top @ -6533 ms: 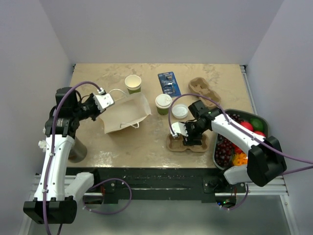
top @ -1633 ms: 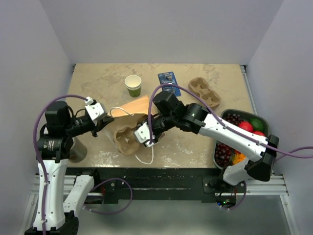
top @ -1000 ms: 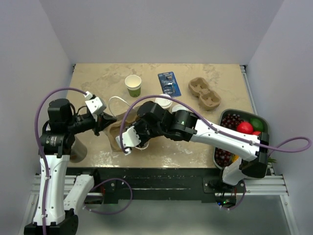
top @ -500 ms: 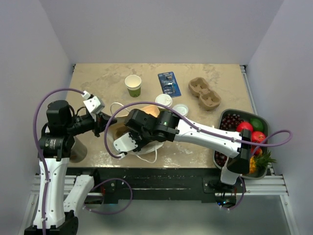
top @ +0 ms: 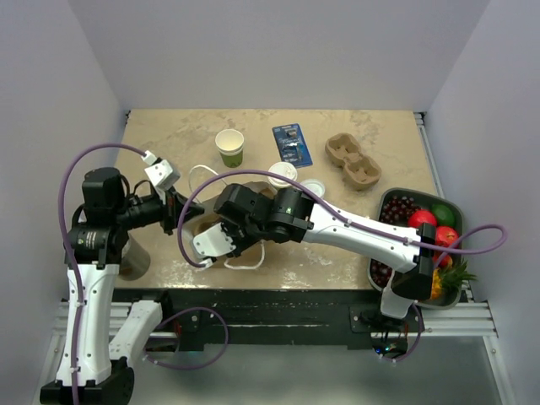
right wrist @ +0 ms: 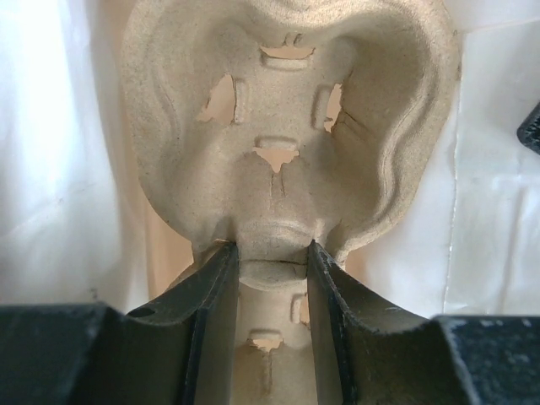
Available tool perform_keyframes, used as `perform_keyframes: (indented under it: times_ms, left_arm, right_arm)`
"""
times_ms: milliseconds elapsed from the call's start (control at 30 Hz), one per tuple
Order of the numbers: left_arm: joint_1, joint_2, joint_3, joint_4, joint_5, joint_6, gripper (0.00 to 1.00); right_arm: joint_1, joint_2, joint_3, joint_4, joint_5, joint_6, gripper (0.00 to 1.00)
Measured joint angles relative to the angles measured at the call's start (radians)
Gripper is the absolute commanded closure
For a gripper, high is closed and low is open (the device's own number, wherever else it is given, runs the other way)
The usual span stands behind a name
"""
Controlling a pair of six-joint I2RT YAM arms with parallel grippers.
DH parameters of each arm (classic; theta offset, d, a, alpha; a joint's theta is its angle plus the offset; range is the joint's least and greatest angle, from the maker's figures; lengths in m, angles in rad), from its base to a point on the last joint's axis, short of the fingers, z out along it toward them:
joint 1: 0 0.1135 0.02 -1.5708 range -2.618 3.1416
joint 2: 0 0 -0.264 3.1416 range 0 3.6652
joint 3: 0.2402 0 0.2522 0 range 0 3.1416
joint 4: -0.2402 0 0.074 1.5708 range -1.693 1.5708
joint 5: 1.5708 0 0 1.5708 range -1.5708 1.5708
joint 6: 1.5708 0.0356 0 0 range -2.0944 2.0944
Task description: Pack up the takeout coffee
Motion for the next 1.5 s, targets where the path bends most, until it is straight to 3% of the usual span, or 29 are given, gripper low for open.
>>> perform_keyframes:
  times_ms: [467, 933, 1000, 1133, 1167, 1267, 1500]
  left_arm:
    - [0.000, 0.045, 0.003, 0.001, 0.072, -0.121, 1.00]
    - [0.000, 0.071, 0.032, -0.099, 0.041, -0.108, 1.00]
    - [0.000, 0.077, 0.032, -0.098, 0.041, -0.109, 0.86]
    - [0.000, 0.101, 0.032, -0.079, 0.044, -0.120, 0.76]
    - [0.000, 0.108, 0.031, -0.069, 0.045, -0.128, 0.68]
    - [0.000, 0.116, 0.029, -0.044, 0.052, -0.140, 0.56]
    - [0.000, 0.121, 0.026, 0.006, 0.058, -0.161, 0.43]
  right_arm:
    - [-0.002, 0.088, 0.046, -0.122, -0.066, 0.004, 1.00]
    - [-0.021, 0.104, 0.056, -0.141, -0.080, 0.164, 1.00]
    - [-0.035, 0.104, 0.050, -0.139, -0.089, 0.156, 1.00]
    - [-0.080, 0.117, 0.040, -0.139, -0.111, 0.137, 1.00]
    - [-0.092, 0.124, 0.040, -0.139, -0.114, 0.135, 1.00]
    - [-0.121, 0.149, 0.032, -0.140, -0.129, 0.126, 1.00]
    - [-0.172, 0.163, -0.021, -0.138, -0.171, 0.068, 1.00]
